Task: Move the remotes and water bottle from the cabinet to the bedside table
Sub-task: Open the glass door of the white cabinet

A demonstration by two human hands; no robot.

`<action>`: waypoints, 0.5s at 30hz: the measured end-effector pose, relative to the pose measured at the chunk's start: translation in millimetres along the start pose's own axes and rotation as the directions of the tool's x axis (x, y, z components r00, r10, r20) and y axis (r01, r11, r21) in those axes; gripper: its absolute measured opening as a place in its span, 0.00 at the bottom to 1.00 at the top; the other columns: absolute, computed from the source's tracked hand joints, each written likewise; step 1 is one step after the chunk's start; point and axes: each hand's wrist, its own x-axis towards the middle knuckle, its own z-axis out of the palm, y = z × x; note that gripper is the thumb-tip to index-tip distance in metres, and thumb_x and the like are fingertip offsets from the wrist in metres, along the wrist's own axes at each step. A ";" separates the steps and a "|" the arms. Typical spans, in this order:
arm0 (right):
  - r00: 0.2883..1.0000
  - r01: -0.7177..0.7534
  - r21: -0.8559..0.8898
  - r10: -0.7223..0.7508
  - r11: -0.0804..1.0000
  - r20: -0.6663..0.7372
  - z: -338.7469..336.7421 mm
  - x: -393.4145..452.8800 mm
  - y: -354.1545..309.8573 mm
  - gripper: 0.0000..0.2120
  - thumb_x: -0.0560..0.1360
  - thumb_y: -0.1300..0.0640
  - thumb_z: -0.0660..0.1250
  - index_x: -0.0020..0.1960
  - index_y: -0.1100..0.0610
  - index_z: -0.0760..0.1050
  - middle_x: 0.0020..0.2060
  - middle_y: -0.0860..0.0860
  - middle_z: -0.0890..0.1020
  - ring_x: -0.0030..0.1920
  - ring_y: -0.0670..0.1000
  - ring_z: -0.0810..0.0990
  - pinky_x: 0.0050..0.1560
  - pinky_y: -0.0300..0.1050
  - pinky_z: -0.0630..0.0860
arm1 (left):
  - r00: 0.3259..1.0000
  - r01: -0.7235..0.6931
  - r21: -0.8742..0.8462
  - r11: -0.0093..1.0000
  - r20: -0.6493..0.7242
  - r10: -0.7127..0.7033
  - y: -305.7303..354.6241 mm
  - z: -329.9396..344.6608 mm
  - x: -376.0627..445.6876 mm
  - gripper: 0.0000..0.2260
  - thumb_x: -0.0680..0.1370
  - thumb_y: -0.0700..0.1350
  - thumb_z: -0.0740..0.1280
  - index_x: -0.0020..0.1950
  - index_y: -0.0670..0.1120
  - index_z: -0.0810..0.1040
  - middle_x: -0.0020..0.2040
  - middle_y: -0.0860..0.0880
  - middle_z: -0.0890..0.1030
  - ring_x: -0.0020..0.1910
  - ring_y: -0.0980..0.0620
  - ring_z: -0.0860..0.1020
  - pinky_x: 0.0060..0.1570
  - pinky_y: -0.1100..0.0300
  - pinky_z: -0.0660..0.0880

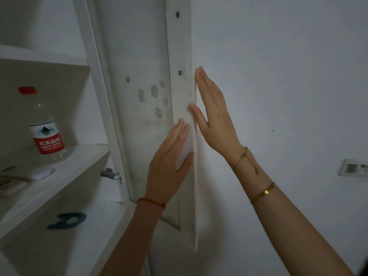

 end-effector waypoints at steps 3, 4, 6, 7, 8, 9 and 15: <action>1.000 0.022 -0.056 -0.022 0.998 -0.002 2.6 3.6 18.8 0.26 0.83 0.59 0.57 0.78 0.65 0.55 0.78 0.59 0.59 0.78 0.53 0.57 0.78 0.54 0.54 | 1.000 -0.005 -0.009 1.000 0.025 0.005 -5.5 17.9 8.3 0.26 0.81 0.47 0.63 0.78 0.49 0.59 0.79 0.54 0.57 0.77 0.59 0.57 0.70 0.56 0.68; 1.000 0.027 -0.069 -0.027 0.997 0.000 3.9 5.1 26.2 0.25 0.84 0.59 0.57 0.78 0.65 0.55 0.78 0.59 0.59 0.78 0.53 0.57 0.78 0.53 0.54 | 0.999 -0.007 -0.014 1.000 0.041 0.007 -7.4 24.4 11.6 0.27 0.81 0.47 0.63 0.78 0.49 0.58 0.79 0.54 0.56 0.78 0.58 0.56 0.71 0.56 0.67; 1.000 0.019 -0.082 -0.019 0.996 -0.001 7.1 8.1 41.6 0.25 0.84 0.59 0.57 0.78 0.64 0.55 0.78 0.58 0.59 0.79 0.55 0.57 0.79 0.52 0.53 | 0.997 -0.016 -0.027 1.000 0.072 0.018 -11.2 37.2 18.3 0.27 0.81 0.45 0.62 0.78 0.47 0.57 0.80 0.53 0.55 0.78 0.57 0.53 0.74 0.52 0.63; 1.000 0.008 -0.082 -0.009 0.997 -0.002 9.1 9.3 49.5 0.25 0.84 0.59 0.57 0.78 0.64 0.55 0.78 0.58 0.59 0.79 0.55 0.56 0.79 0.51 0.53 | 0.996 -0.021 -0.026 0.999 0.088 0.023 -13.1 43.7 21.8 0.27 0.81 0.45 0.62 0.79 0.47 0.56 0.80 0.52 0.54 0.79 0.56 0.52 0.75 0.51 0.60; 1.000 0.000 -0.080 0.000 0.997 -0.001 11.2 10.3 57.5 0.25 0.84 0.59 0.56 0.78 0.63 0.54 0.78 0.57 0.59 0.79 0.55 0.56 0.79 0.49 0.52 | 0.994 -0.025 -0.018 1.000 0.105 0.027 -15.5 50.3 25.3 0.28 0.81 0.45 0.62 0.79 0.46 0.56 0.80 0.51 0.53 0.79 0.56 0.51 0.76 0.50 0.56; 1.000 -0.006 -0.077 0.006 0.997 0.001 13.8 11.3 65.8 0.25 0.84 0.59 0.56 0.78 0.63 0.54 0.78 0.57 0.58 0.79 0.56 0.55 0.79 0.47 0.51 | 0.992 -0.031 -0.001 1.000 0.121 0.031 -17.9 56.8 28.9 0.28 0.81 0.45 0.62 0.79 0.46 0.55 0.80 0.50 0.52 0.79 0.55 0.50 0.77 0.50 0.52; 1.000 -0.018 -0.095 0.019 0.995 0.011 29.9 23.3 117.1 0.26 0.84 0.57 0.55 0.79 0.60 0.53 0.79 0.54 0.57 0.80 0.56 0.51 0.75 0.32 0.45 | 0.987 -0.047 0.101 0.994 0.159 0.030 -35.0 94.2 50.8 0.29 0.81 0.46 0.60 0.79 0.45 0.51 0.81 0.49 0.49 0.79 0.55 0.46 0.78 0.51 0.43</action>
